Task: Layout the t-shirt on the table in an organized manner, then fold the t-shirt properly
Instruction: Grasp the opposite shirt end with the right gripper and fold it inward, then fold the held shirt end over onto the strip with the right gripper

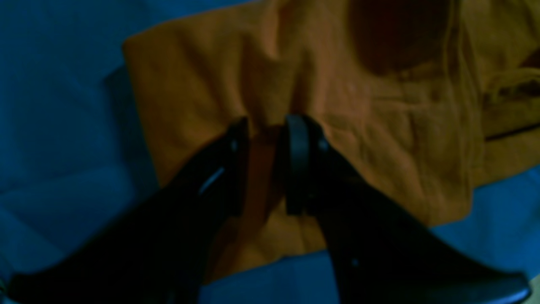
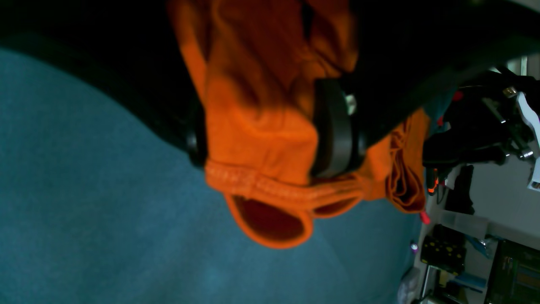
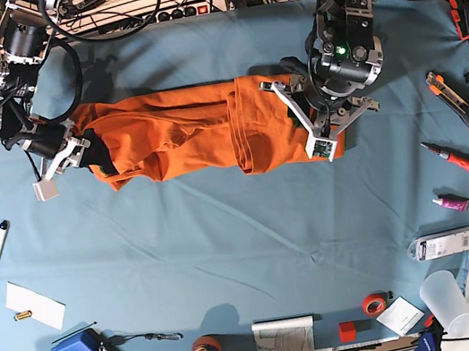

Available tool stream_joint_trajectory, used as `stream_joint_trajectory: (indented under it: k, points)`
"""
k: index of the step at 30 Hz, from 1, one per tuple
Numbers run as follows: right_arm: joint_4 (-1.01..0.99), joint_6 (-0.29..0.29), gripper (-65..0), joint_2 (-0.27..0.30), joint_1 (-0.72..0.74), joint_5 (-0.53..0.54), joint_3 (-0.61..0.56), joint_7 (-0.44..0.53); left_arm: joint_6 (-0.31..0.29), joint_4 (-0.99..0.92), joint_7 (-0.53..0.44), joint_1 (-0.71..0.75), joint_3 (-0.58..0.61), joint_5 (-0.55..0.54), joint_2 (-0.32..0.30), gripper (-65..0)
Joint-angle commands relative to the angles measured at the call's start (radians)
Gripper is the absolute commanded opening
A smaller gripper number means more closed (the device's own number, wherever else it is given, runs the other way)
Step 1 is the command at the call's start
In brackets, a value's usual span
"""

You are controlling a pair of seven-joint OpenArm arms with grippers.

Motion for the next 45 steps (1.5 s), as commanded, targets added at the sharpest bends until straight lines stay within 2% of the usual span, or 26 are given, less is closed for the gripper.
stream_joint_trajectory:
  k: [1,5,9,11,14,16,20,25,30,32,34,37,43,45]
  points:
    - [-0.022,-0.048,-38.1,-0.027,-0.022,-0.058,-0.018,-0.106,0.000,0.018,-0.022,-0.011,-0.001,-0.003,0.005,-51.5]
    - [-0.022,-0.047,-65.0,-0.012,-0.022,-0.059,-0.018,-0.106,0.001,0.018,-0.022,-0.011,-0.001,-0.003,0.005,-51.5]
    - [-0.006,-0.015,-65.0,0.009,-0.021,-0.060,-0.018,-0.106,0.001,0.018,-0.018,-0.011,-0.001,-0.023,0.005,-51.5]
    - [0.034,-0.015,-65.0,0.027,-0.018,-0.076,-0.016,-0.106,0.000,0.018,-0.006,-0.011,-0.001,-0.079,0.005,-51.5]
    - [0.127,-0.015,-65.0,0.068,-0.007,-0.178,-0.014,-0.106,0.000,0.019,0.005,-0.011,-0.001,-0.182,0.005,-51.5]
    - [0.190,-0.015,-65.0,0.100,0.010,-0.266,-0.014,-0.092,-0.001,0.024,0.005,-0.011,-0.001,-0.213,0.005,-51.5]
    - [0.258,-0.024,-65.0,0.170,0.066,-0.409,-0.014,-0.015,0.000,0.084,0.005,-0.011,-0.001,-0.213,0.005,-51.5]
    - [0.259,-0.038,-65.0,0.240,0.130,-0.513,-0.014,0.026,0.000,0.163,0.006,-0.010,-0.002,-0.212,0.005,-51.5]
    - [0.259,-0.124,-65.0,0.304,0.145,-0.649,-0.014,0.069,0.001,0.181,0.040,-0.002,-0.004,-0.154,0.004,-51.5]
    - [0.260,-0.132,-65.0,0.316,0.144,-0.633,-0.014,0.052,0.007,0.187,0.056,0.006,-0.018,-0.123,0.004,-51.5]
    - [0.269,-0.131,-65.0,0.310,0.144,-0.562,-0.016,0.008,0.016,0.189,0.058,0.019,-0.054,-0.118,0.004,-51.5]
    - [0.315,-0.111,-65.0,0.272,0.139,-0.464,-0.016,-0.048,0.015,0.189,0.072,0.031,-0.141,-0.119,0.001,-51.5]
    - [0.526,-0.094,-65.0,0.148,0.063,-0.317,-0.017,-0.106,0.000,0.189,0.095,0.031,-0.324,-0.119,0.001,-51.5]
    - [0.614,-0.068,-65.0,0.105,0.027,-0.252,-0.017,-0.106,0.000,0.189,0.095,0.031,-0.369,-0.122,-0.003,-51.5]
